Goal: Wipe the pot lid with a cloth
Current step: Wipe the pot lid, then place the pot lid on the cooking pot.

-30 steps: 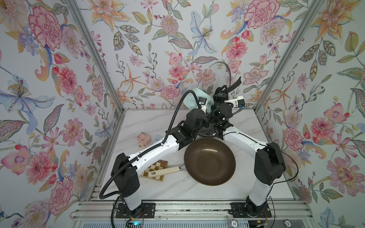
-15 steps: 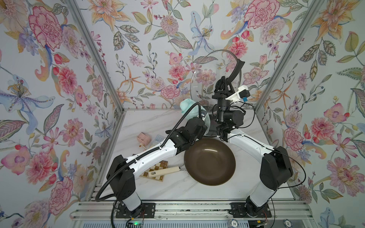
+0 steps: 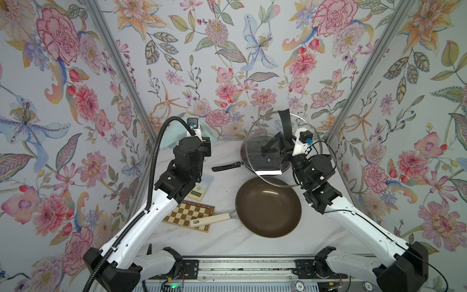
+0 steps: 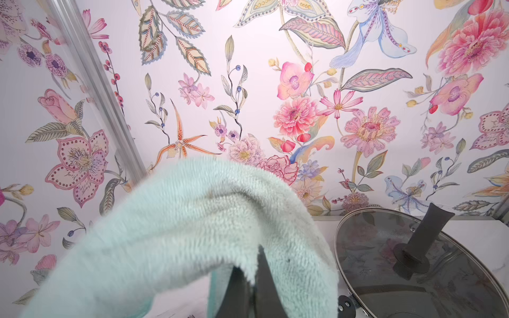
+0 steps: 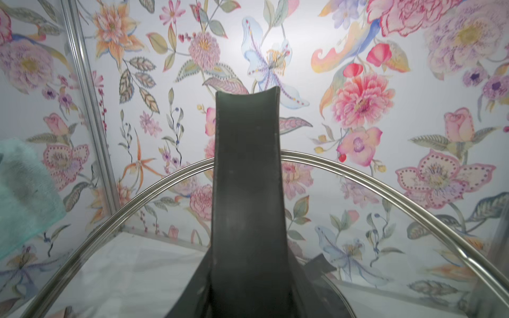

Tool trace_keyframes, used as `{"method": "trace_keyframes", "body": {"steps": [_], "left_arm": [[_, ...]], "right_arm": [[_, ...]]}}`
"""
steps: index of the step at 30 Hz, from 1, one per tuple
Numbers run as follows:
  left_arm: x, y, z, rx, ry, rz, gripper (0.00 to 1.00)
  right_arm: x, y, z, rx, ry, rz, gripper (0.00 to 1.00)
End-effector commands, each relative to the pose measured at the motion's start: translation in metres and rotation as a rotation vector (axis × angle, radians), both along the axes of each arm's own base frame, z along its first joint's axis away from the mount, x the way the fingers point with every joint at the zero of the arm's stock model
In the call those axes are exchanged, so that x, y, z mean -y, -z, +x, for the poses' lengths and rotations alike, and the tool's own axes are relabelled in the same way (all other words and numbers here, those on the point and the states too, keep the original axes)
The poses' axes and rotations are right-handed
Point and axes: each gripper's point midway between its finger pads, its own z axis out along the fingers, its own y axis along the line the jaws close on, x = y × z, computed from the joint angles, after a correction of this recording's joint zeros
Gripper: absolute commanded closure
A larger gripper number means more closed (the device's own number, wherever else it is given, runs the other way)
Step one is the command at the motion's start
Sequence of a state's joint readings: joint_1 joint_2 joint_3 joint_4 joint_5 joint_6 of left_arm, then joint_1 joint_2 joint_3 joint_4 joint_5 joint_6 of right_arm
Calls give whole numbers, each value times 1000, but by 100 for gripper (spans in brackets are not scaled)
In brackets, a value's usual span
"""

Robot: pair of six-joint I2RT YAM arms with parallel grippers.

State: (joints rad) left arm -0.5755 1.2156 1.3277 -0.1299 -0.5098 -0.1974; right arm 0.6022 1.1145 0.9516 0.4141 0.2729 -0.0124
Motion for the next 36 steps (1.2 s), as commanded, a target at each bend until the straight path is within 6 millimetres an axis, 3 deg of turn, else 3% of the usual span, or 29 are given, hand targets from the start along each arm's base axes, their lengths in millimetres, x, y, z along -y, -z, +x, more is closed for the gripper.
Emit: {"method": "trace_keyframes", "body": {"steps": [1,8,12,27,36], "left_arm": [[8,15,12,-22,6,29,100],[29,21,31,-22,67,27,100],[30,29,32,-36,78,14,100],[29,37,29,-53,96,0,100],[29,38,28,-60,100,1,100]], "right_arm": [[1,19,-27,-100,18,35,100],[-37,112,-53,-270,-84,44,100],[-42,147,-58,-326,-108,38,100],[-42,205,-64,-362,-127,-17,100],[-49,218,-62,-348,-144,-57,100]]}}
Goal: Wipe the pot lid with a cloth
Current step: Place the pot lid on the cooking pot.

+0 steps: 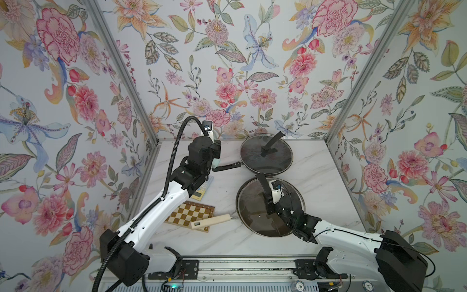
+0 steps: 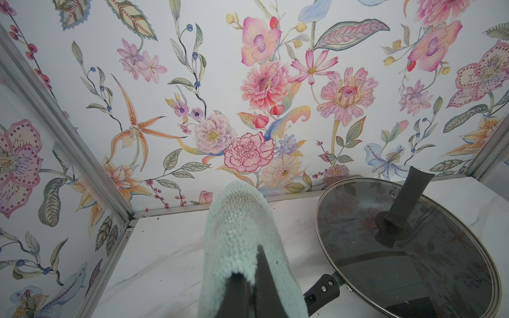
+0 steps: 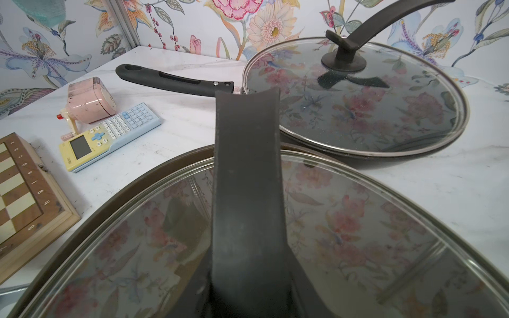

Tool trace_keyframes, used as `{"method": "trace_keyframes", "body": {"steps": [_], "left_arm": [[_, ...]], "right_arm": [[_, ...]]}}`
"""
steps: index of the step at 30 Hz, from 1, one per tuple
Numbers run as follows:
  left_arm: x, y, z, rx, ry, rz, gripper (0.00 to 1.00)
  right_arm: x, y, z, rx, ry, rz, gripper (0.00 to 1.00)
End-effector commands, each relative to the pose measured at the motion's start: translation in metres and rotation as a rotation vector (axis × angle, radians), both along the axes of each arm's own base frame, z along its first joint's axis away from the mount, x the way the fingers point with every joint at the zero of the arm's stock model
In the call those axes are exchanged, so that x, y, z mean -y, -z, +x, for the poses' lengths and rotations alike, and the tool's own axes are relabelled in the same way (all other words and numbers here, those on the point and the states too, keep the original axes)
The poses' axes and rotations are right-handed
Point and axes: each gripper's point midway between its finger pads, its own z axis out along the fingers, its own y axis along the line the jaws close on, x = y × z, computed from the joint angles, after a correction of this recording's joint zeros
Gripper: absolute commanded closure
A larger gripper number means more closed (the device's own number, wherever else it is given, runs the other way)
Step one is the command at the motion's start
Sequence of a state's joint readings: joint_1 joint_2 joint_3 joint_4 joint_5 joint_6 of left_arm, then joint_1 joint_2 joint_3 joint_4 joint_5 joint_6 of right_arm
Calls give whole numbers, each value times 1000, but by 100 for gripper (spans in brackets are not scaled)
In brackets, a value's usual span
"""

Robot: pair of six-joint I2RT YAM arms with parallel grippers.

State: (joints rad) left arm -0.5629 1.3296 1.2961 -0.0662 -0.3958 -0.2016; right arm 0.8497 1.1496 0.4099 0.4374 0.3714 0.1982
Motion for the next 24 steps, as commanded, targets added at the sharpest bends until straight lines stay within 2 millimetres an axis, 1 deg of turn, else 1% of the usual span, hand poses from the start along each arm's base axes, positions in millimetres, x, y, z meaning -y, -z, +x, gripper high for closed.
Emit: {"method": "trace_keyframes", "body": {"steps": [1,8,13,18,22,24], "left_arm": [[-5,-8,-4,15,-1,-28,100],[-4,-8,-2,13,2,-27,100],[-3,-8,-3,14,6,-32,100],[-3,-6,-2,10,6,-34,100],[-3,-7,-3,11,7,-37,100],[-3,-7,-3,10,7,-35,100]], "right_arm": [[-12,-45,9,127,-7,137,100],[-12,-55,10,169,0,162,100],[-18,-55,9,162,-25,178,100],[-21,-62,11,188,-28,180,100],[-19,-63,12,195,-19,190,100],[-18,-61,12,191,-18,192,100]]}}
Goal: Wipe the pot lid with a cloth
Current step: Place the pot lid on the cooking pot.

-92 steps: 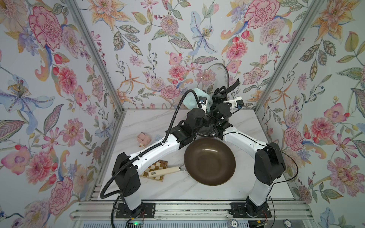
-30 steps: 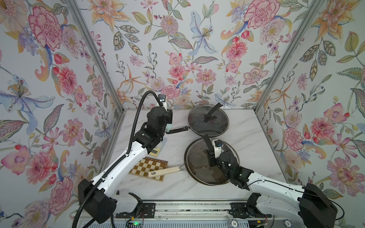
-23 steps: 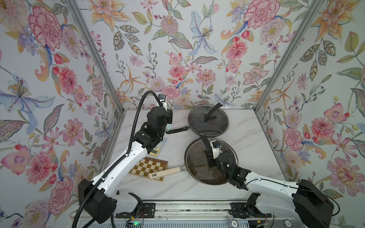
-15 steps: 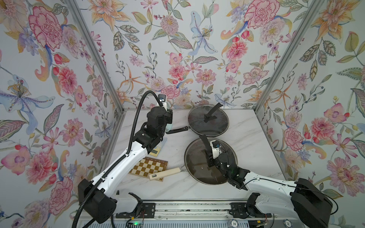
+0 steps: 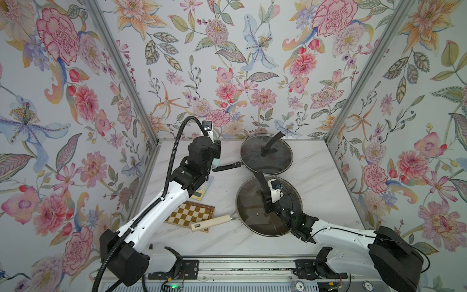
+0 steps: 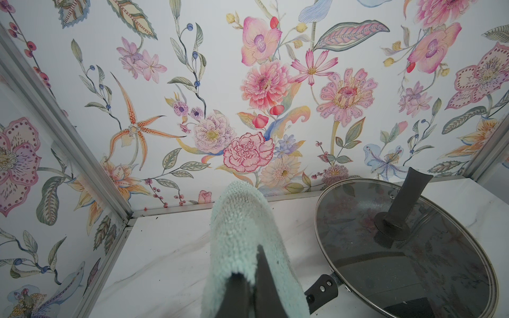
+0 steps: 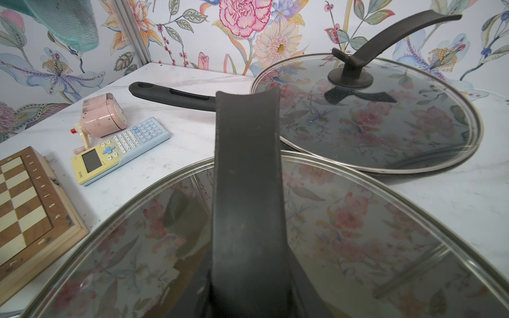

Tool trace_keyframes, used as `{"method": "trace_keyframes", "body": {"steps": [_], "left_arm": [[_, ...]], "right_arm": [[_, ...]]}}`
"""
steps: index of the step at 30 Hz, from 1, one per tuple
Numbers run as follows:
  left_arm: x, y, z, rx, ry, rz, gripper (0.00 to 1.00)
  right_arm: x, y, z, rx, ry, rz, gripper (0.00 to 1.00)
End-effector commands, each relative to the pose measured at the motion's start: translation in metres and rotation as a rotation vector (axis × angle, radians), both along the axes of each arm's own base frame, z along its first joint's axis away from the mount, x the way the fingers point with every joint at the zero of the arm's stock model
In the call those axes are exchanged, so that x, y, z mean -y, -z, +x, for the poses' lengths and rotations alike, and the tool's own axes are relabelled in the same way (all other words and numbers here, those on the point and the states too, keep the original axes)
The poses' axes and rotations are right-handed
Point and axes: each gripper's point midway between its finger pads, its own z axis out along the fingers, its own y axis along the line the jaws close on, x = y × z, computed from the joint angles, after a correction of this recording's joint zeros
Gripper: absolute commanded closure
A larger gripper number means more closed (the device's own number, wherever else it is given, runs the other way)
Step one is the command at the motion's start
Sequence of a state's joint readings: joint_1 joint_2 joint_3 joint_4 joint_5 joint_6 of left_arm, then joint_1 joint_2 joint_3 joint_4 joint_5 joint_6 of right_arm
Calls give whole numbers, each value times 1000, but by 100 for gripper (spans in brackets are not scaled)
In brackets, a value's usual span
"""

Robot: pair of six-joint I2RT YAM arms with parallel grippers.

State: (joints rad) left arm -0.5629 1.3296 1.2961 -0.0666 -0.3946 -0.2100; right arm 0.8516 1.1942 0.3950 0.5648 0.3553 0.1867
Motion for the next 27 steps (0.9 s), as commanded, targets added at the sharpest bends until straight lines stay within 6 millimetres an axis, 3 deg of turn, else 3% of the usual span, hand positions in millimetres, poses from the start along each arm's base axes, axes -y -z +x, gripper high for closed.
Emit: {"method": "trace_keyframes", "body": {"steps": [1,27], "left_arm": [[-3,-7,-3,9,8,-28,100],[-2,-5,-2,-5,3,-15,100]], "right_arm": [[-9,-52,8,138,1,143,100],[-4,-30,7,96,0,170,100]]}}
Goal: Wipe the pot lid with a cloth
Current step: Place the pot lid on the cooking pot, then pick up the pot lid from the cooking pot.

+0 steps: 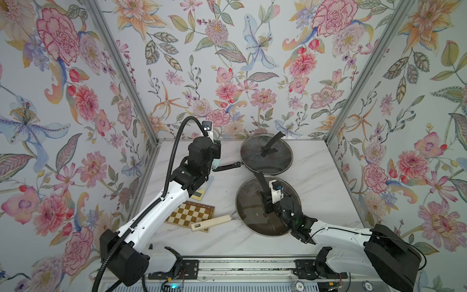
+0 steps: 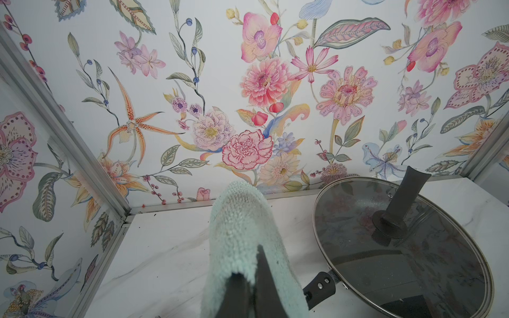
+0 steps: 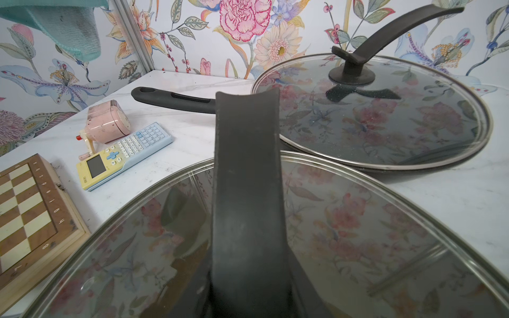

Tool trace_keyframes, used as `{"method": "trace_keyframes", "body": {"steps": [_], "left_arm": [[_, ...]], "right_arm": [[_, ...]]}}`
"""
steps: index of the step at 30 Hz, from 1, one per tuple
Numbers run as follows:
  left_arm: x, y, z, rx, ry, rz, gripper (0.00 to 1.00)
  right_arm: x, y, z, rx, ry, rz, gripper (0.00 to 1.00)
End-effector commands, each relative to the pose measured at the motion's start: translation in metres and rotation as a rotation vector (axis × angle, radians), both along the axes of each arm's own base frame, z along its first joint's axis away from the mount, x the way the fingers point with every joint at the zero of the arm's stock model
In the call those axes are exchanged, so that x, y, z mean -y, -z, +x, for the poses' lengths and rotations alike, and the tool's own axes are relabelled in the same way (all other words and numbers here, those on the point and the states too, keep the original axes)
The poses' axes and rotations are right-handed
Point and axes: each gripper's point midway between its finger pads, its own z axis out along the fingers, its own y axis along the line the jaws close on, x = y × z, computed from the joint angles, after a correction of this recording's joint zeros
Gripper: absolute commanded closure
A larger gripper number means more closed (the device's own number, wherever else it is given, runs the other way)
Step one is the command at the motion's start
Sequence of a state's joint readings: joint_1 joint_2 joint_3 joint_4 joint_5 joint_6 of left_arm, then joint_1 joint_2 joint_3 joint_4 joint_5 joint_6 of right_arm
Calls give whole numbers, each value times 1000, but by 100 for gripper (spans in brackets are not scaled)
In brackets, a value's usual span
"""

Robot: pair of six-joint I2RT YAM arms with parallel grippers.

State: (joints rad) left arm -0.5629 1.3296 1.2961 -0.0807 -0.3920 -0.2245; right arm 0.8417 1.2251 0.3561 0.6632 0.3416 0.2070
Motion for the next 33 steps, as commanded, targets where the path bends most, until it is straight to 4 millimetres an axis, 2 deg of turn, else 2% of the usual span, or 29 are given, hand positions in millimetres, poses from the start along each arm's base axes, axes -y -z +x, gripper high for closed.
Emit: {"method": "trace_keyframes", "body": {"steps": [1,4,7,12,13,18,23,27,33], "left_arm": [[-2,-8,-2,9,4,-6,100],[-2,-9,-1,11,2,-1,100],[-2,-10,0,12,3,6,100],[2,-13,1,17,25,2,100],[3,-14,1,20,31,1,100],[9,-13,2,23,59,2,100],[14,-18,0,44,99,5,100],[22,-24,-3,65,163,-11,100],[26,-30,-1,87,196,-36,100]], "right_arm": [[-5,-35,6,89,0,127,97],[-3,-35,7,87,6,113,65],[-3,-44,7,85,6,89,53],[-6,-78,17,75,28,22,13],[-4,-87,20,83,45,27,1],[-1,-131,27,85,117,138,1],[-12,-166,27,52,121,235,1],[-26,-178,26,-10,128,270,1],[-68,-185,11,-79,66,400,1]]}}
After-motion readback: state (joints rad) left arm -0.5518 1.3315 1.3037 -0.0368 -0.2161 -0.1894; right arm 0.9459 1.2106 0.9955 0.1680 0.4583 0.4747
